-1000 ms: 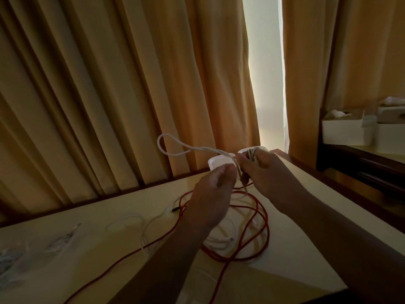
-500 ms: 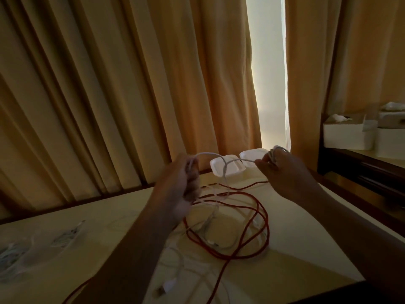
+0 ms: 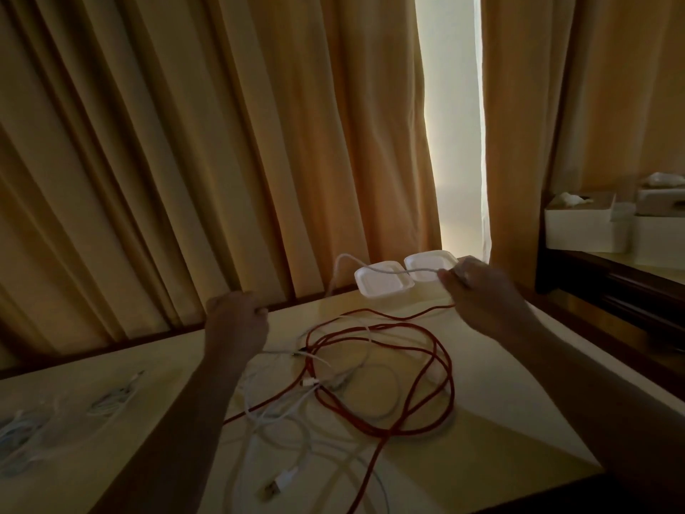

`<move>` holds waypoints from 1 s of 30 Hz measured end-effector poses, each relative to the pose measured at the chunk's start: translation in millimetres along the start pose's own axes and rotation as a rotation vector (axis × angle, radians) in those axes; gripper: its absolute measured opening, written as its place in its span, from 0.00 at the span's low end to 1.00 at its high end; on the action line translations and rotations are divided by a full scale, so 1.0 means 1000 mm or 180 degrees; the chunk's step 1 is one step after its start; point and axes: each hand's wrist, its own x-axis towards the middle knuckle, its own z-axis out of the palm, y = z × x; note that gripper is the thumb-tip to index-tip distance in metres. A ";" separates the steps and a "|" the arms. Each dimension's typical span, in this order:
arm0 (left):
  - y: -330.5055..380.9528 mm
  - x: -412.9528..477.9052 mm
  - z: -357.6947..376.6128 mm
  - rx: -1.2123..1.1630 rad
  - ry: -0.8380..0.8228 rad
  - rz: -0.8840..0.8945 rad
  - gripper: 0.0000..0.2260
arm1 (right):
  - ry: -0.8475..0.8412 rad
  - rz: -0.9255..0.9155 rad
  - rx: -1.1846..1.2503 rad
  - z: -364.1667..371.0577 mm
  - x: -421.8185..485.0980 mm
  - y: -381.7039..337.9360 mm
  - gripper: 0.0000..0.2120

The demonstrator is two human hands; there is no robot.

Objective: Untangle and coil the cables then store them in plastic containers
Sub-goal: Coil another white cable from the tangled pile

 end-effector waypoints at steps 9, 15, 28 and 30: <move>0.104 -0.036 -0.027 -0.1102 -0.0872 0.1974 0.13 | -0.0957 0.0418 0.1861 0.001 -0.021 -0.082 0.12; 0.094 -0.022 -0.033 -0.2208 -0.0216 0.2382 0.08 | -0.3025 0.1085 0.4390 -0.019 -0.037 -0.081 0.16; 0.105 -0.063 -0.086 -0.1751 -0.1809 0.1584 0.07 | -0.0346 -0.1490 0.0273 -0.008 -0.034 -0.089 0.08; 0.100 -0.060 -0.103 -0.1856 -0.1752 0.1649 0.07 | -0.0441 -0.1240 0.0352 -0.015 -0.031 -0.086 0.06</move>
